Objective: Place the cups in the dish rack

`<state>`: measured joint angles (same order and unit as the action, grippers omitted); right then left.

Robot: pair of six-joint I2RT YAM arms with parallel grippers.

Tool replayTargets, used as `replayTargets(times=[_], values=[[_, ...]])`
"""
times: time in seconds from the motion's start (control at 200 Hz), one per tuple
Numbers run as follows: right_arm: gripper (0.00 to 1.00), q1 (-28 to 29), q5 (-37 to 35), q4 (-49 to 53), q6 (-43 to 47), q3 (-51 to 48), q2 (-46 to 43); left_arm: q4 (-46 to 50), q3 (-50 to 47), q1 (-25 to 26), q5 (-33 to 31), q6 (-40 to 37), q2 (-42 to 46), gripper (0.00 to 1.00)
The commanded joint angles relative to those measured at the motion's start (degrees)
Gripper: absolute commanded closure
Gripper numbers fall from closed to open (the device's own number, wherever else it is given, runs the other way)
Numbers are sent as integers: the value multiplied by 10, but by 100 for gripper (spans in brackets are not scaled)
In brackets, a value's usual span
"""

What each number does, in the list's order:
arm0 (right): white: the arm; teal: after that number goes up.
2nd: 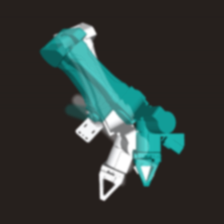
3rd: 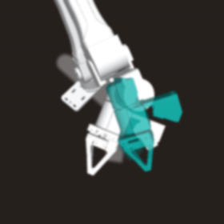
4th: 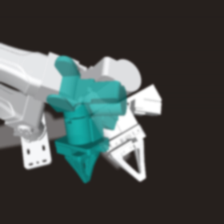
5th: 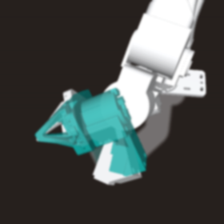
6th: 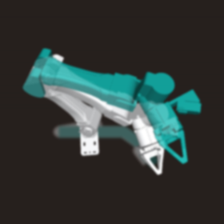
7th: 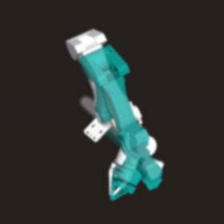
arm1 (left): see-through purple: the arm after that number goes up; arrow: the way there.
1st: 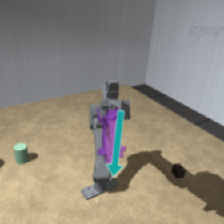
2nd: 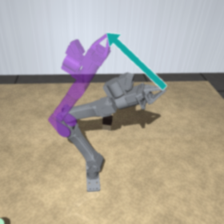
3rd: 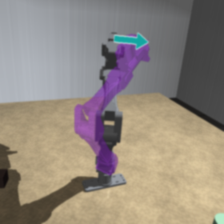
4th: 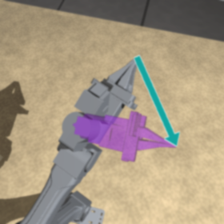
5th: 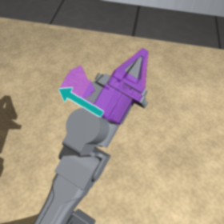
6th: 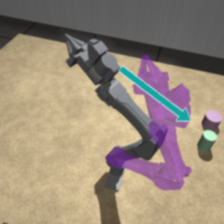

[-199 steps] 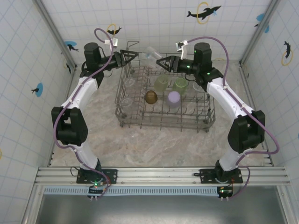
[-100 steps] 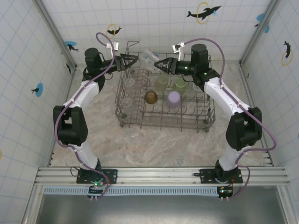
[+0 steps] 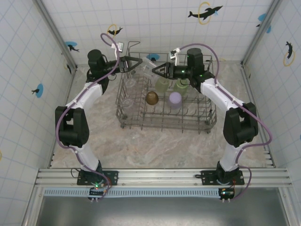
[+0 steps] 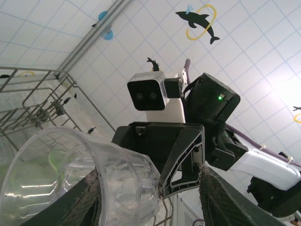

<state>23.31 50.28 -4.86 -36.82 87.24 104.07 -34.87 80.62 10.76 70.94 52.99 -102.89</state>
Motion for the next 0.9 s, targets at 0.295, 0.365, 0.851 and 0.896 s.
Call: replayTargets(times=[0.295,0.365,0.851,0.896], values=[[59,6,13,-26,-8,62,25,-66,-4,22,43,27,4,100],[46,5,8,-26,-8,61,21,-69,-6,22,27,31,5,100],[0,-12,-29,-326,-154,-146,-58,-592,-76,22,-189,401,-63,100],[0,-11,-38,-354,-174,-150,-55,-626,-68,21,-198,433,-81,100]])
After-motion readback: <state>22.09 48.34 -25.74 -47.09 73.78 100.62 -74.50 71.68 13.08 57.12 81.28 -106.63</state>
